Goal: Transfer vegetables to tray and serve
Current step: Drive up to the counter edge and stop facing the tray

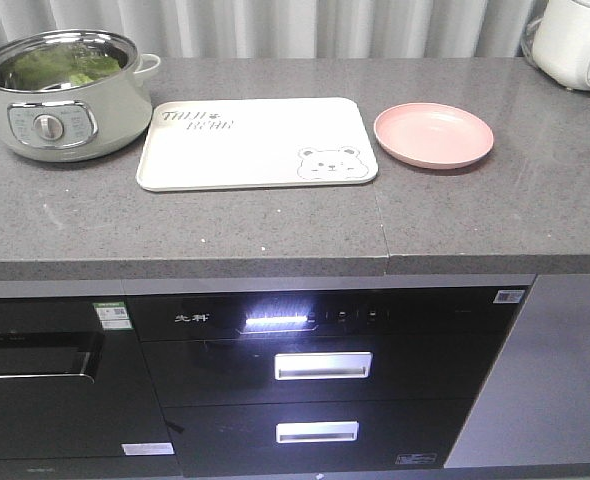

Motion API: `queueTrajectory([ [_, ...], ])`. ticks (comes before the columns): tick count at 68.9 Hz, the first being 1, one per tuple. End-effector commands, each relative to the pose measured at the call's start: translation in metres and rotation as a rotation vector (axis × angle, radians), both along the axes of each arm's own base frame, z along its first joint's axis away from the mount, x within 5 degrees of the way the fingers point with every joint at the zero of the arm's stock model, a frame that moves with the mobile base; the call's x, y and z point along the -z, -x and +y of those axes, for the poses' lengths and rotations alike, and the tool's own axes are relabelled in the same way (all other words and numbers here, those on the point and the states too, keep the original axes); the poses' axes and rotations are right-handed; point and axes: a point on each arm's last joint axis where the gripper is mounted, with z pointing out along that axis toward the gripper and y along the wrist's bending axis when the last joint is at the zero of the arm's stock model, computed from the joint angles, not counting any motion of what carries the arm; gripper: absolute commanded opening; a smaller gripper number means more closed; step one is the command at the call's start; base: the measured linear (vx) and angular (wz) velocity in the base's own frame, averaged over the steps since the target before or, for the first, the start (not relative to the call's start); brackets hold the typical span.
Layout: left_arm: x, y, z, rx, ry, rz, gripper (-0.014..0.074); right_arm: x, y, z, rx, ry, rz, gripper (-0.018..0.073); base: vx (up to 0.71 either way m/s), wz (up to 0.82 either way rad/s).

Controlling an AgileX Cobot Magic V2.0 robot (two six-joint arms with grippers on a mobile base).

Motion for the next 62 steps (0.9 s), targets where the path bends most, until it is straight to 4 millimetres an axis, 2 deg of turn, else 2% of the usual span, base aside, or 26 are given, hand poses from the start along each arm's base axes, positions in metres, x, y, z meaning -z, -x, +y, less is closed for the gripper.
queueTrajectory([
  [1,-0.0034,0.001,0.0004,-0.005,0.003,-0.072,-0.0006,-0.0048,0.0,-0.0004,0.006,0.009,-0.072,-0.0003,0.05,0.01],
  [62,-0.0034,0.001,0.0004,-0.005,0.003,-0.072,-0.0006,-0.0048,0.0,-0.0004,0.006,0.009,-0.072,-0.0003,0.06,0.02],
])
